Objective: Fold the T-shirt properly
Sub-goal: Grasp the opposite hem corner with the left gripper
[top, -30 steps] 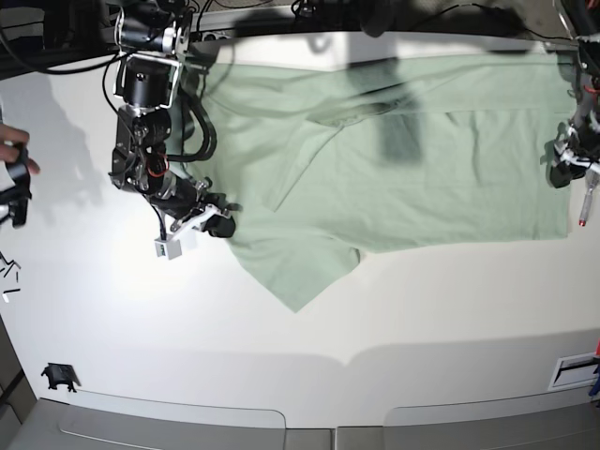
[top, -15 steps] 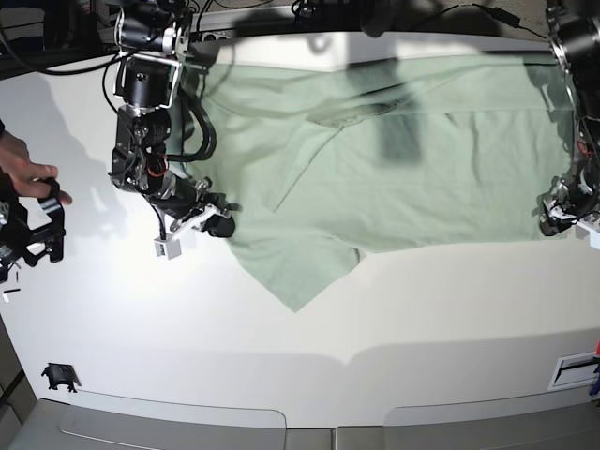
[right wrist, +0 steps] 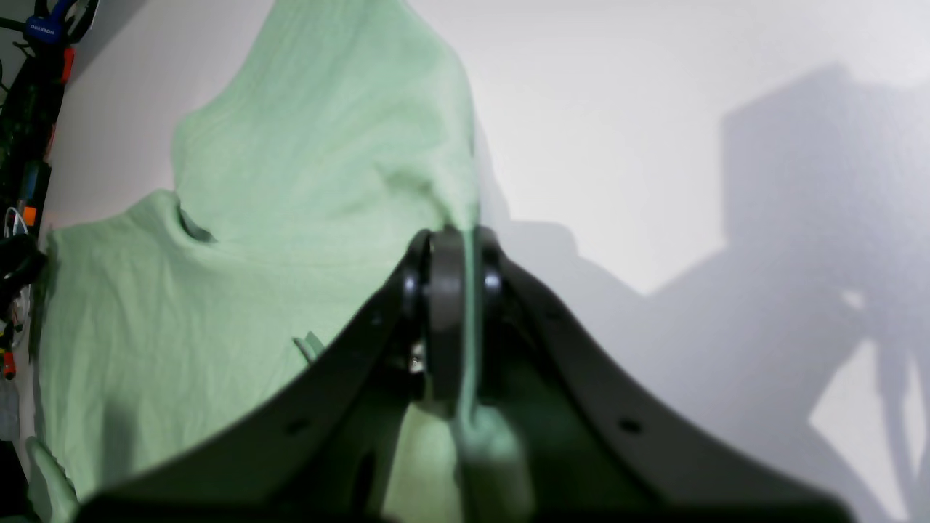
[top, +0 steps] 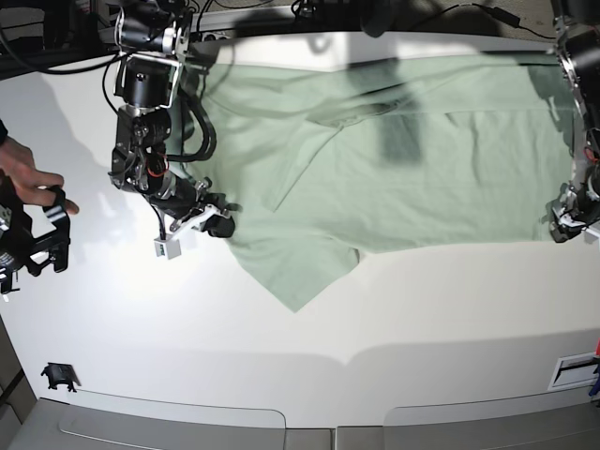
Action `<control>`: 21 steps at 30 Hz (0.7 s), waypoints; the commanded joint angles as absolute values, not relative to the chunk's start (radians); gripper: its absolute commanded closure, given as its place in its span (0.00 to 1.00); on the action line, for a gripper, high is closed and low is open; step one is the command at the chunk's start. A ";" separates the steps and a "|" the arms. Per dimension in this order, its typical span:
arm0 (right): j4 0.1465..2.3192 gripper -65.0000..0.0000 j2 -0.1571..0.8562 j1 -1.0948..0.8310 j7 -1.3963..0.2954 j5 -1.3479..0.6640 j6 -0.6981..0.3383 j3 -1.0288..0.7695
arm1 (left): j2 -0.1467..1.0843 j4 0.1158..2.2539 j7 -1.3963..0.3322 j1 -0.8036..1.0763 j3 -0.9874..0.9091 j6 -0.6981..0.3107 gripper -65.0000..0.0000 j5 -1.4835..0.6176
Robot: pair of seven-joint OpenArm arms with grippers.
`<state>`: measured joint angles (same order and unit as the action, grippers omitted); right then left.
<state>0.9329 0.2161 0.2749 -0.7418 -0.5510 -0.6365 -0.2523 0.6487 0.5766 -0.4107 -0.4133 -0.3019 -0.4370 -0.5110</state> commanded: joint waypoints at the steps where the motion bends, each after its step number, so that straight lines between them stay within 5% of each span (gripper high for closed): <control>1: 0.946 1.00 0.227 0.296 -0.734 -0.553 -0.639 -0.254 | 0.671 0.590 -0.387 -0.437 -0.304 -0.441 0.49 -0.521; 21: 0.946 1.00 0.227 0.296 -0.734 -0.553 -0.639 -0.254 | 0.621 0.588 -0.376 -0.432 -0.304 -0.441 0.49 -0.461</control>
